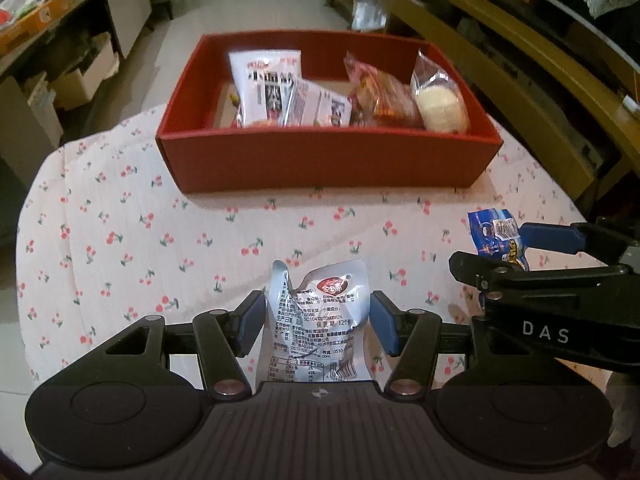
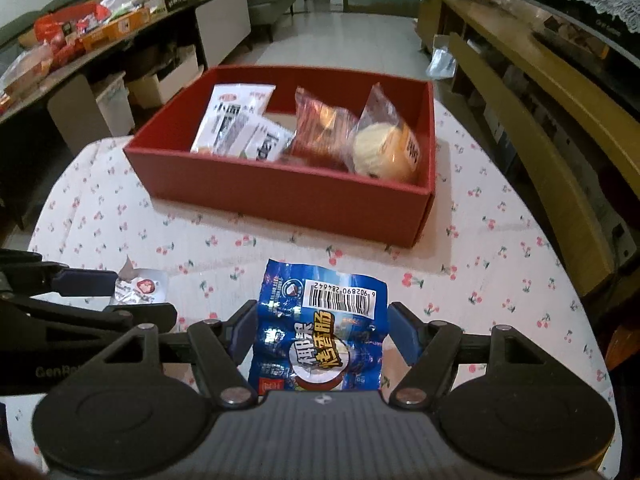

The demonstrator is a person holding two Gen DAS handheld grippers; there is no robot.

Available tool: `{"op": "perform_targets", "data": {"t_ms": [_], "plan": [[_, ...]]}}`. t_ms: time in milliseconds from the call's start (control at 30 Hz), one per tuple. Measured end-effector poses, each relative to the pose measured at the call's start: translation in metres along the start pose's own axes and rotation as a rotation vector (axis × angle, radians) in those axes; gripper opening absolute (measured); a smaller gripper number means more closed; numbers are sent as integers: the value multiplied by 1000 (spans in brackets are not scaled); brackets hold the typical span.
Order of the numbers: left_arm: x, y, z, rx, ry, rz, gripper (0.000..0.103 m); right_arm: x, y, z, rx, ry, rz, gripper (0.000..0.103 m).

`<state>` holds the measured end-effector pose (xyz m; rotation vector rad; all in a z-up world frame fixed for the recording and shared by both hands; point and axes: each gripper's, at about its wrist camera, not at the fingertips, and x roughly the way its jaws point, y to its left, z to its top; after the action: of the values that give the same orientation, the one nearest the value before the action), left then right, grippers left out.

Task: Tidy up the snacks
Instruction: 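Grasp the silver foil packet with left tool while right grasps the blue packet, then carry the foil packet and blue packet over the red box with both tools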

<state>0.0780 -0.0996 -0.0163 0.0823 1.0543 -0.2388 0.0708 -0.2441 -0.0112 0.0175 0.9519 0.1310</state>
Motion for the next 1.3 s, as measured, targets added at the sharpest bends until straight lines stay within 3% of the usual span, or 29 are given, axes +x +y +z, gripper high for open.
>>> {"op": "perform_targets", "data": {"t_ms": [800, 1300], "plan": [[-14, 3, 35, -16, -95, 21, 64, -19, -4, 27, 26, -105, 7, 84], [-13, 4, 100, -33, -188, 45, 62, -12, -20, 80, 125, -191, 11, 84]]}}
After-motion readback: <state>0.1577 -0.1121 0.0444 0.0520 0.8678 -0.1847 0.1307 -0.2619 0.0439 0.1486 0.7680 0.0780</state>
